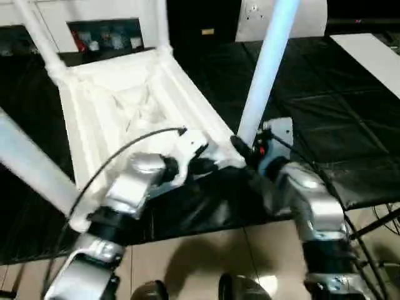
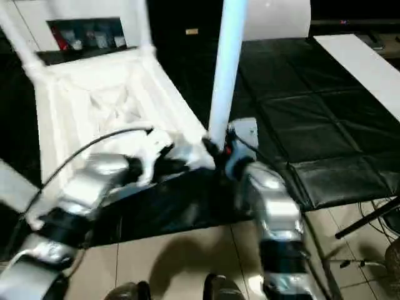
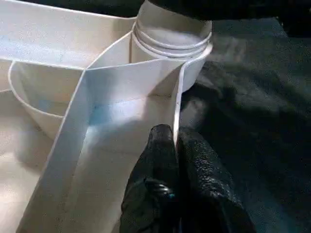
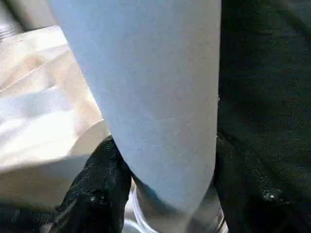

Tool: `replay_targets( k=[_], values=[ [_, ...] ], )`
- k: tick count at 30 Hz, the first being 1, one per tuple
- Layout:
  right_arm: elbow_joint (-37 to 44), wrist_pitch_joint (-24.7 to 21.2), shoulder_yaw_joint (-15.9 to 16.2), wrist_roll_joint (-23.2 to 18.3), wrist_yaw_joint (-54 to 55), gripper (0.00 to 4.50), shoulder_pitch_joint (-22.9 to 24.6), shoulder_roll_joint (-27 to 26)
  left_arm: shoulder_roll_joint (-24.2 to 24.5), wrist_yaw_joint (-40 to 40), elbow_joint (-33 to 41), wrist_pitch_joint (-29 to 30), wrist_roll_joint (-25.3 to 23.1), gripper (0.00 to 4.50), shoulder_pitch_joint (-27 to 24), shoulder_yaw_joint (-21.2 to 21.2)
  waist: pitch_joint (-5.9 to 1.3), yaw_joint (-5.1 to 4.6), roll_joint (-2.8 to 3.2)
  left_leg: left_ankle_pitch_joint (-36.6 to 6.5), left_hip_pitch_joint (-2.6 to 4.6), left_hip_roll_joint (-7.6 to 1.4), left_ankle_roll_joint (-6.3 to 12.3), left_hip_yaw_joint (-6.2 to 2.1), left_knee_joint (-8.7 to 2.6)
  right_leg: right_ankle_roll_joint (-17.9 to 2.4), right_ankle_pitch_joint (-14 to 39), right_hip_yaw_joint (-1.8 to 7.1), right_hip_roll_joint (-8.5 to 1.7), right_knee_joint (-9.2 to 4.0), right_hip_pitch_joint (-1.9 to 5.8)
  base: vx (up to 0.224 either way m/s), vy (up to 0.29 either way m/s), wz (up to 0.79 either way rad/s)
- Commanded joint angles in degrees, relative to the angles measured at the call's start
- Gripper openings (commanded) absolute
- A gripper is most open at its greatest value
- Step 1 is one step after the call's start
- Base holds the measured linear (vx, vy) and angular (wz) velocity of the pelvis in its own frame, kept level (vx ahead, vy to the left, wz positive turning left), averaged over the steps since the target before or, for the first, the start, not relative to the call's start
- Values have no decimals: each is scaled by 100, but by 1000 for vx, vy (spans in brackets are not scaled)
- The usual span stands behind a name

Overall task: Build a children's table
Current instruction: Rotate leg to tighten

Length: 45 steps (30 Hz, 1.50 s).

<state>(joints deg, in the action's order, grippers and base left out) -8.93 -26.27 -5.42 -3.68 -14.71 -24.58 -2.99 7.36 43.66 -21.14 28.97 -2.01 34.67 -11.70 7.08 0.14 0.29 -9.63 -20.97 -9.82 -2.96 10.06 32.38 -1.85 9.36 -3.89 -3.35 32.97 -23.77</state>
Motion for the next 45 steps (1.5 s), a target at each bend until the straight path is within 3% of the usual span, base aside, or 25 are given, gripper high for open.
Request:
replay_targets(
  k=[1, 3, 4, 9, 15, 17, 18, 19, 21, 23, 24, 27, 32, 33, 36, 43, 45],
  values=[
    [-345, -144, 758, -300, -94, 209, -5, -708, -454, -618, -85, -49, 73, 0, 266, -1, -310, 24, -17, -1641, 61, -262, 191, -158, -402, -654, 2744, 290, -491, -548, 215, 0, 0, 0],
    [-358, -25, 725, -311, -82, 209, -14, -756, -449, -577, -41, -61, 53, 0, 255, -18, -316, 36, -12, -1608, 59, -267, 218, -147, -408, -660, 2609, 301, -485, -546, 217, 0, 0, 0],
    [-341, 168, 729, -295, -172, 265, 7, -740, -411, -407, 71, -52, 58, 0, 200, -73, -322, 40, -10, -1514, 45, -269, 272, -138, -408, -724, 2318, 315, -481, -513, 238, 0, 0, 0],
    [-290, 312, 762, -280, -368, 314, 67, -568, -259, -92, 212, -108, 150, 0, 95, -183, -339, 60, -32, -1183, -2, -256, 434, -110, -386, -886, 1886, 320, -493, -464, 292, 0, 0, 0],
    [-82, 637, 689, -479, -1597, 369, 183, 335, 444, 907, 435, -580, 205, 0, -227, -385, -357, 50, -23, -966, -40, -266, 532, -106, -371, -964, 1606, 315, -487, -431, 343, 0, 0, 0],
    [-17, 723, 672, -619, -2252, 382, 205, 803, 839, 1424, 529, -792, 213, 0, -367, -495, -389, 56, -8, -798, -27, -276, 625, -94, -342, -1098, 1226, 321, -484, -386, 359, 0, 0, 0],
    [-7, 740, 674, -657, -2507, 392, 200, 994, 1003, 1627, 531, -891, 198, 0, -400, -546, -403, 72, 18, -759, 15, -291, 672, -91, -340, -1177, 1006, 316, -459, -376, 353, 0, 0, 0],
    [-22, 768, 684, -664, -2752, 404, 187, 1199, 1174, 1843, 515, -1006, 187, 0, -429, -589, -388, 87, 19, -713, 5, -298, 718, -96, -340, -1268, 812, 309, -449, -341, 355, 0, 0, 0],
    [-46, 836, 714, -667, -3081, 420, 169, 1431, 1356, 2089, 471, -1186, 168, 0, -447, -641, -386, 115, 56, -754, 28, -315, 712, -87, -337, -1355, 778, 312, -466, -334, 330, 0, 0, 0],
    [-122, 946, 766, -675, -3620, 435, 118, 1774, 1601, 2487, 406, -1412, 190, 0, -451, -703, -384, 165, 33, -807, 44, -329, 687, -86, -342, -1359, 887, 313, -470, -327, 334, 0, 0, 0],
    [-150, 987, 810, -705, -3958, 435, 89, 1948, 1709, 2694, 377, -1507, 220, 0, -440, -729, -371, 199, 35, -885, 70, -337, 648, -81, -351, -1357, 1007, 319, -471, -339, 315, 0, 0, 0],
    [-200, 1078, 973, -833, -4644, 435, 26, 2294, 1932, 3109, 312, -1714, 289, 0, -405, -816, -355, 235, 29, -1077, 64, -335, 557, -81, -361, -1316, 1298, 320, -482, -350, 328, 0, 0, 0],
    [-270, 1058, 1219, -1065, -5516, 435, -43, 2641, 2155, 3555, 173, -2007, 330, 0, -322, -927, -396, 290, 9, -806, 36, -341, 627, -72, -330, -1383, 1035, 320, -492, -302, 352, 0, 0, 0],
    [-345, 1068, 1328, -1125, -5899, 407, -81, 2764, 2236, 3762, 95, -2127, 343, 0, -272, -964, -403, 301, 8, -806, 44, -329, 660, -69, -320, -1389, 1021, 310, -483, -312, 350, 0, 0, 0],
    [-475, 1146, 1423, -1140, -6216, 398, -138, 2846, 2296, 3951, 30, -2235, 358, 0, -229, -991, -401, 331, -8, -787, 40, -347, 687, -70, -320, -1396, 1044, 305, -489, -299, 345, 0, 0, 0],
    [-780, 1282, 1586, -1160, -6539, 311, -307, 2897, 2324, 4089, -20, -2346, 398, 0, -206, -1026, -397, 353, -17, -834, 40, -351, 621, -71, -318, -1415, 1177, 308, -499, -301, 337, 0, 0, 0],
    [-814, 1310, 1601, -1164, -6570, 307, -329, 2894, 2317, 4091, -30, -2362, 400, 0, -205, -1032, -398, 354, -16, -822, 39, -347, 623, -71, -316, -1394, 1208, 307, -499, -307, 339, 0, 0, 0]
  ],
)
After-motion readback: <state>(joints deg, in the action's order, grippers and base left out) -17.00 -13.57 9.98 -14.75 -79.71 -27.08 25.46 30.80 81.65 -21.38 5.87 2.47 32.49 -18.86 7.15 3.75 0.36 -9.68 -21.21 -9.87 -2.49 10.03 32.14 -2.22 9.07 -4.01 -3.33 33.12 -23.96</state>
